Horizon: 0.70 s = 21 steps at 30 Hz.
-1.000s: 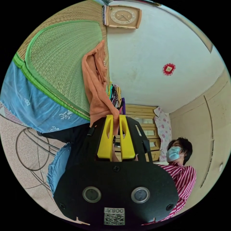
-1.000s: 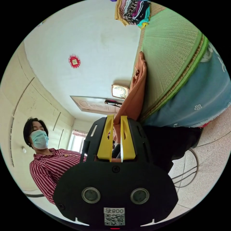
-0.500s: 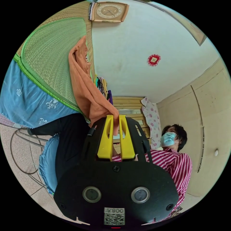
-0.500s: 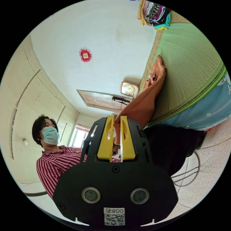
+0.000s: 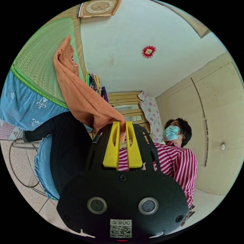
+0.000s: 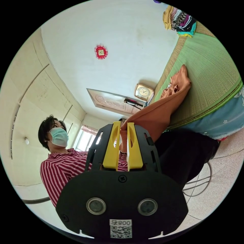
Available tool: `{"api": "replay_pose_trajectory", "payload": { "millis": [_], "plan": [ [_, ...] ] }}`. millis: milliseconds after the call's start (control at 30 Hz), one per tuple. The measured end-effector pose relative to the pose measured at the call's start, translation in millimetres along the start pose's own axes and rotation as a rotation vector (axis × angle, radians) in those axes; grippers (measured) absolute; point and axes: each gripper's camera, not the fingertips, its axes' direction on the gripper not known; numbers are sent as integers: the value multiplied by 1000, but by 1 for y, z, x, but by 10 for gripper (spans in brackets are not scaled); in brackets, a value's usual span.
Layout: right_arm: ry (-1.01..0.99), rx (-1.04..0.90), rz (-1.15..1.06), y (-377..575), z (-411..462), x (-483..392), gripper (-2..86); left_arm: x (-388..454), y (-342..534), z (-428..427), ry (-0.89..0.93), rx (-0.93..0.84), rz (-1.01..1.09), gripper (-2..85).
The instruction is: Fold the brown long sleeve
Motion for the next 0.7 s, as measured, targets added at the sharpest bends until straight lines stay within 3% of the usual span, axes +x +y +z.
{"api": "replay_pose_trajectory", "payload": {
  "millis": [700],
  "plan": [
    [-16,45,-49,22,-45,-47,20,23,54,-25,122,-75,86,42]
  ]
}}
